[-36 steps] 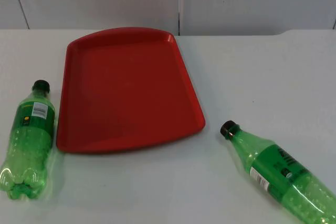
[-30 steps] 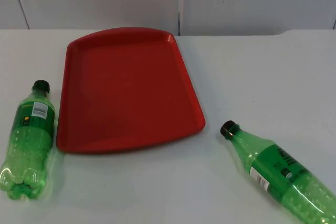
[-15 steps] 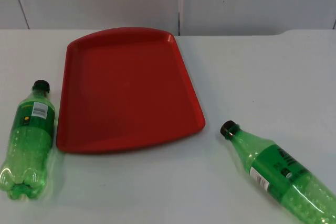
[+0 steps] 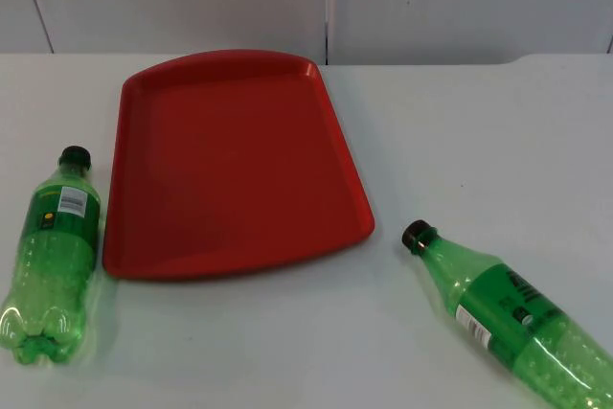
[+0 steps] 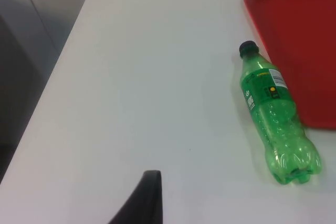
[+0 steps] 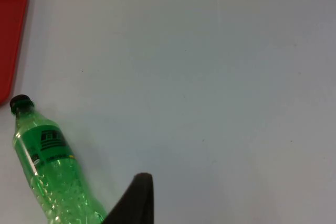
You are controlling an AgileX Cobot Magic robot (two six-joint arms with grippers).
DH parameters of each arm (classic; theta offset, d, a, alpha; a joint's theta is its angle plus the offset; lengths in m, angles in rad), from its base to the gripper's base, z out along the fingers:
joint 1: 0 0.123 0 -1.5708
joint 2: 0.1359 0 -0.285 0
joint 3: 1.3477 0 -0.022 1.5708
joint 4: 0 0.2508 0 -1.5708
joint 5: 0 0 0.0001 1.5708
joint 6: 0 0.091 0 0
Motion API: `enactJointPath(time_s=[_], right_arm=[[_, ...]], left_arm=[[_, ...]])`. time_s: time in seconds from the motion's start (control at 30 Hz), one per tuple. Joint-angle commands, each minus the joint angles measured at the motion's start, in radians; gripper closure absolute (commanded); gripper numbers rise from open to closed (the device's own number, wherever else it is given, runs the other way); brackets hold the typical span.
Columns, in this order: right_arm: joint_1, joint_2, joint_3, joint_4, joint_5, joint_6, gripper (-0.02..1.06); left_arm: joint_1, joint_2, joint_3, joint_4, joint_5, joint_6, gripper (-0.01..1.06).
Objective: Place the bottle upright on the tray.
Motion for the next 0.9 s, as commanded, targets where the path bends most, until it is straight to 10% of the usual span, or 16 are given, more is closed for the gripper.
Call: enactJointPath(time_s=[0.0,0.87], right_arm=[[0.005,-0.003,0.002,0.004,-0.006,-0.004,-0.01],[0.005,-0.003,0.002,0.004,-0.006,-0.004,-0.01]], left_arm=[[0.003,-0.003,0.005,0.003,-0.013,-0.006,0.0],[0.003,0.605,-0.095,-0.183,-0.281,0.04,0.0]])
